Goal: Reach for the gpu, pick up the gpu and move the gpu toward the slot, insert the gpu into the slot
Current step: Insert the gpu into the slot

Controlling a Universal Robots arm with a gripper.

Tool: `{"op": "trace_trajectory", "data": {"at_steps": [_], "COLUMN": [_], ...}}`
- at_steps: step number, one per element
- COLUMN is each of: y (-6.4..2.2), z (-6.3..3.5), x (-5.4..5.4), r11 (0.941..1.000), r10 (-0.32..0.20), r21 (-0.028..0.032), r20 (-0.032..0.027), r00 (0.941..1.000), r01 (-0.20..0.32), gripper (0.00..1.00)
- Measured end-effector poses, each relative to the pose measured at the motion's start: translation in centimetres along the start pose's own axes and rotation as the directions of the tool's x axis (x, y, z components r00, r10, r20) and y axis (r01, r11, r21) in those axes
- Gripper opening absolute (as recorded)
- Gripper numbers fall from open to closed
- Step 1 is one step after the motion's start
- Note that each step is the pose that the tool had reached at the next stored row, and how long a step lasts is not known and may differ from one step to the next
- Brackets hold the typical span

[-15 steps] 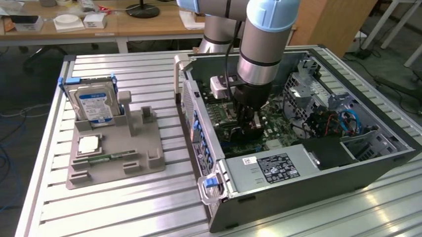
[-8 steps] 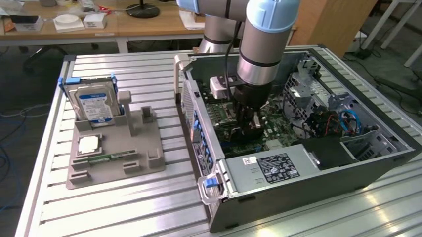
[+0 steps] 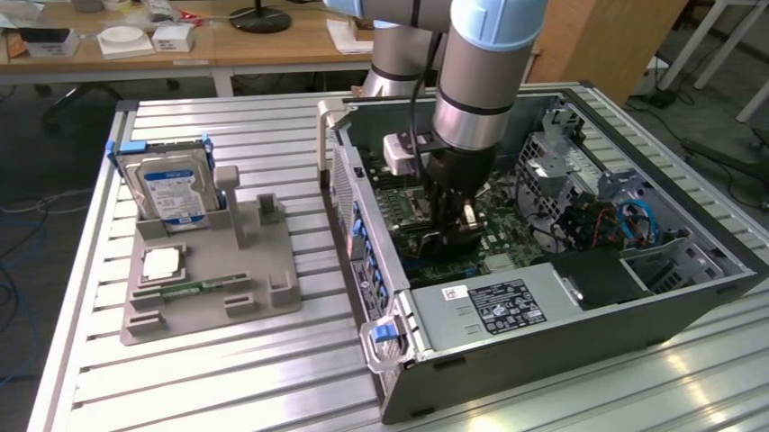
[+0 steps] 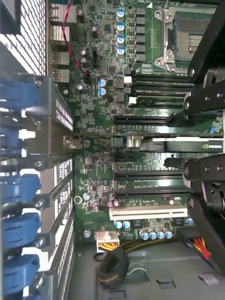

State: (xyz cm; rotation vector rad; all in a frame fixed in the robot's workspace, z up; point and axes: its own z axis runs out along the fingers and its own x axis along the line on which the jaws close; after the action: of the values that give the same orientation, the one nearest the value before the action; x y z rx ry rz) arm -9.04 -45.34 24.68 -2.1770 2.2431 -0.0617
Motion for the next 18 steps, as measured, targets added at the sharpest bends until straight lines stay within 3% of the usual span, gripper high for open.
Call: {"op": "trace_trajectory", "data": {"at_steps": [9, 14, 16, 18], "y": [-0.08, -0.09, -0.08, -0.08], "z": [-2.02, -2.2, -2.2, -2.2], "x": [0.0, 0.0, 0.0, 0.0], "r11": [1.0, 1.0, 1.0, 1.0], "r10": [0.0, 0.0, 0.0, 0.0], "r21": [0.0004, 0.0004, 0.0004, 0.0004], "r20": [0.0001, 0.0, -0.0001, -0.0001], "r00": [1.0, 1.0, 1.0, 1.0], "r01": [0.0, 0.0, 0.0, 0.0], "gripper": [0.4, 0.38, 0.25, 0.2]}}
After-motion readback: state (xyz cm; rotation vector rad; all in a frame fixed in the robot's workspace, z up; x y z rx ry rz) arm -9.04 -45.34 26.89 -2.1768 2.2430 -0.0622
